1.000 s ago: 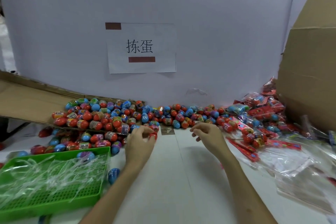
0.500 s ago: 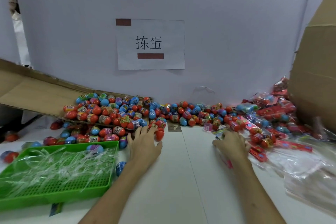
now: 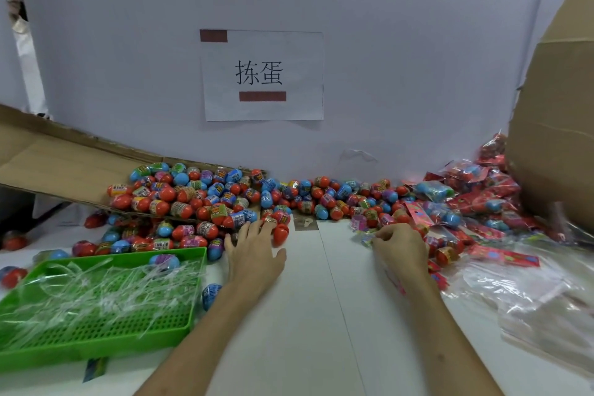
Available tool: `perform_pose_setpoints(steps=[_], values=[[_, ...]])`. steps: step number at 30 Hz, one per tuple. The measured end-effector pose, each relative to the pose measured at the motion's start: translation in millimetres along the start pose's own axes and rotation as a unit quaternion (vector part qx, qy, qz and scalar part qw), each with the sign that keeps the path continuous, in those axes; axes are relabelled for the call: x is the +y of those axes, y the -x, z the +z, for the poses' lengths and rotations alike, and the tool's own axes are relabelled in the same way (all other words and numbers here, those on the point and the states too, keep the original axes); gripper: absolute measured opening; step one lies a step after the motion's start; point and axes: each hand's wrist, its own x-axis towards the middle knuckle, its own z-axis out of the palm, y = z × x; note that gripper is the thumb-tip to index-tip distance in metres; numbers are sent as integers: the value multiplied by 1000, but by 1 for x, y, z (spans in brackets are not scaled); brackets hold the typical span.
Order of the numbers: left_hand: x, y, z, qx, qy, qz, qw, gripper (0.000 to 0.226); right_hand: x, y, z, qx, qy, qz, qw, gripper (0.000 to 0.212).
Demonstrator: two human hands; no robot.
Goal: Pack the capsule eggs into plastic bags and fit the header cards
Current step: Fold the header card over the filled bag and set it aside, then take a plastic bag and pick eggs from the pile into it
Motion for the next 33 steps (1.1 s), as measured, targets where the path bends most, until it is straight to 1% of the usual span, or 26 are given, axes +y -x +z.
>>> perform_pose_setpoints(steps=[3,6,7,9,11,13,15,16,18,19,20,21,22,23,24,25,26,27,28,29,30,31,33], values=[[2,2,0,1,6,8,1000,55,-2,-2,0,33,1,5,999,18],[4,2,0,-1,9,10,1000,54,-8,0,-3,101,-8,0,995,29],[4,3,0,-2,10,9,1000,54,-10,0,-5,133,-40,-11,990,32],[6,3,-1,-11,16,11,1000,56,-14,2,-10,193,-144,-45,970,30],[7,4,-2,-21,27,17,999,58,-22,5,-13,216,-236,-77,944,24],[9,6,-2,-22,32,21,999,58,-31,10,-13,220,-275,-123,928,19],[12,8,-3,-14,32,23,999,56,-40,16,-10,204,-294,-166,919,16],[13,10,-4,-5,24,26,999,54,-45,19,-8,178,-316,-170,916,14],[17,12,-6,36,16,42,998,47,-52,24,-5,96,-397,-140,902,10],[19,12,-6,68,40,63,995,42,-55,27,-5,52,-441,-117,889,9],[21,12,-7,91,90,88,988,35,-58,29,-5,10,-477,-93,874,9],[24,13,-9,93,169,105,976,28,-60,30,-6,-36,-508,-70,858,10],[27,13,-11,70,260,101,958,22,-60,31,-7,-88,-543,-49,834,11],[31,14,-13,29,347,81,934,20,-61,32,-8,-140,-579,-34,803,11],[34,15,-16,-21,429,48,902,24,-61,33,-9,-187,-611,-27,769,11],[38,16,-19,-79,503,1,860,35,-60,33,-9,-223,-635,-26,739,13],[38,16,-21,-134,559,-46,817,48,-59,33,-10,-249,-649,-28,718,14],[37,14,-23,-185,595,-76,779,54,-59,32,-11,-265,-654,-33,708,14],[33,13,-24,-227,615,-79,751,50,-59,32,-11,-273,-649,-39,709,14],[29,12,-25,-257,623,-67,736,41,-59,32,-11,-275,-637,-43,718,15],[27,11,-26,-272,625,-54,730,32,-59,31,-10,-277,-620,-43,733,17],[25,11,-26,-270,626,-46,730,25,-59,31,-9,-279,-597,-41,751,21],[26,11,-23,-232,638,-51,732,14,-59,30,-7,-301,-553,-34,776,34]])
